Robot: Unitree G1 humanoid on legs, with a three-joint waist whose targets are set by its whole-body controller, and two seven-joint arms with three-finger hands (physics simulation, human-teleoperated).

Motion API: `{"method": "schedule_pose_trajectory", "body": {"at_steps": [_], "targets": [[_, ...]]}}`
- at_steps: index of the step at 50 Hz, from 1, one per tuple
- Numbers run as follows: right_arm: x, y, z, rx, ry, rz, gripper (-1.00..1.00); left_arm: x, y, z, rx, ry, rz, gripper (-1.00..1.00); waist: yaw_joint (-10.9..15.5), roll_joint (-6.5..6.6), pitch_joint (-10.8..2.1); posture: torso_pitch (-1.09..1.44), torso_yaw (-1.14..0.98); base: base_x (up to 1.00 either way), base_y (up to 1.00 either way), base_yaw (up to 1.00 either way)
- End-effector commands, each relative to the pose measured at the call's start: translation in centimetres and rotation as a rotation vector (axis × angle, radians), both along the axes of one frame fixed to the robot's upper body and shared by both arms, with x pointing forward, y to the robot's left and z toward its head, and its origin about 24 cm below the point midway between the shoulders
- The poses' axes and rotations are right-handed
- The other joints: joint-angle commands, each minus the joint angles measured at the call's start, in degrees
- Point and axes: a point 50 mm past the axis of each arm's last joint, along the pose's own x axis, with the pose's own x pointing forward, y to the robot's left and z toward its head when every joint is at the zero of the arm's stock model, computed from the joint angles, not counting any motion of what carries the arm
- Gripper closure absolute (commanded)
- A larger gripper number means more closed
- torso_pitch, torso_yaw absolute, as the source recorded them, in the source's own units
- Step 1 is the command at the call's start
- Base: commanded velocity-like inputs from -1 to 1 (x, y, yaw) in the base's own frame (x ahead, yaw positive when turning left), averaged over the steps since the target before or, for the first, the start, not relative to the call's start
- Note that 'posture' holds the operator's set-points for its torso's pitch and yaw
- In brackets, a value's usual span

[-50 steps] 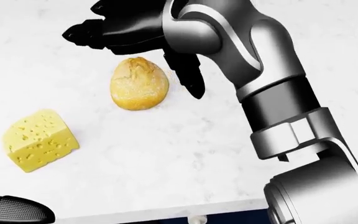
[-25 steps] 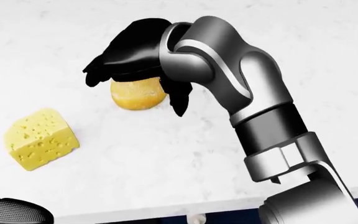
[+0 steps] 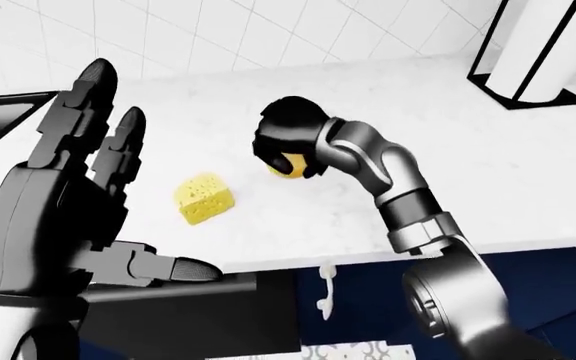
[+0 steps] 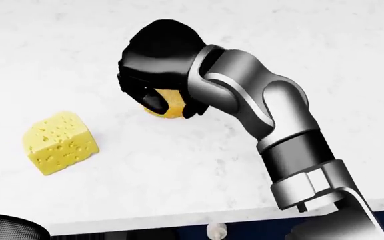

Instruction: Place the bread and cheese on the cutting board.

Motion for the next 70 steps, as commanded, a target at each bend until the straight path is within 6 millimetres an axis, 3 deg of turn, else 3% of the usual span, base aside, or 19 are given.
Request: {"method": "schedule_pose_trajectory", "body": {"at_steps": [1, 7, 14, 23, 27, 32, 39, 42, 46, 54, 60, 70], "targets": [[0.3, -0.5, 1.8, 0.010, -0.038, -0.016, 1.00, -0.3, 0.1, 1.0, 0.004, -0.064, 0.009, -1.00, -0.18, 0.36, -0.77, 0.00, 0.00, 0.00, 0.00, 0.00], [-0.1, -1.5, 5.5, 0.032, -0.075, -0.016, 1.00, -0.3, 0.0, 1.4, 0.010, -0.070, 0.006, -1.00, -0.03, 0.26, -0.47, 0.00, 0.00, 0.00, 0.00, 0.00], [-1.3, -3.3, 7.6, 0.062, -0.052, -0.032, 1.00, -0.3, 0.0, 2.7, 0.090, -0.094, 0.025, -1.00, -0.15, 0.10, -0.17, 0.00, 0.00, 0.00, 0.00, 0.00], [-3.3, -6.1, 8.7, 0.060, -0.024, -0.037, 1.00, 1.4, -1.9, 6.1, 0.431, -0.140, -0.016, -1.00, -0.30, -0.07, 0.07, 0.00, 0.00, 0.00, 0.00, 0.00], [-4.0, -6.9, 8.9, 0.058, -0.022, -0.039, 1.00, 1.5, -3.0, 6.4, 0.587, -0.139, -0.080, -1.00, -0.48, -0.19, 0.20, 0.00, 0.00, 0.00, 0.00, 0.00], [-4.5, -7.6, 9.1, 0.050, -0.024, -0.045, 1.00, 3.1, -3.0, 7.9, 0.808, -0.134, -0.092, -1.00, -0.73, -0.73, 0.54, 0.00, 0.00, 0.00, 0.00, 0.00], [-4.4, -7.9, 7.8, 0.033, -0.008, -0.048, 1.00, 5.4, -3.4, 9.5, 0.931, -0.037, -0.158, -1.00, -0.50, -1.73, 0.61, 0.00, 0.00, 0.00, 0.00, 0.00], [-4.3, -8.0, 7.3, 0.024, 0.000, -0.050, 1.00, 6.3, -3.3, 10.3, 1.068, -0.033, -0.115, -1.00, -0.44, -2.27, 0.71, 0.00, 0.00, 0.00, 0.00, 0.00], [-4.3, -8.1, 6.9, 0.012, 0.008, -0.050, 1.00, 6.9, -3.2, 9.3, 1.226, 0.051, -0.107, -1.00, -0.28, -2.72, 0.64, 0.00, 0.00, 0.00, 0.00, 0.00], [-4.5, -8.4, 6.9, -0.002, 0.008, -0.050, 1.00, 8.2, -3.3, 8.3, 1.345, 0.146, -0.124, -1.00, 0.01, -3.56, 0.37, 0.00, 0.00, 0.00, 0.00, 0.00], [-4.7, -8.3, 7.1, -0.002, 0.005, -0.046, 1.00, 8.8, -3.4, 7.5, 1.349, 0.187, -0.136, -1.00, 0.17, -3.73, 0.39, 0.00, 0.00, 0.00, 0.00, 0.00], [-4.7, -8.4, 6.8, -0.009, 0.014, -0.041, 1.00, 11.1, -3.1, 3.7, 1.406, 0.249, -0.142, -1.00, 0.20, -3.53, -0.10, 0.00, 0.00, 0.00, 0.00, 0.00]]}}
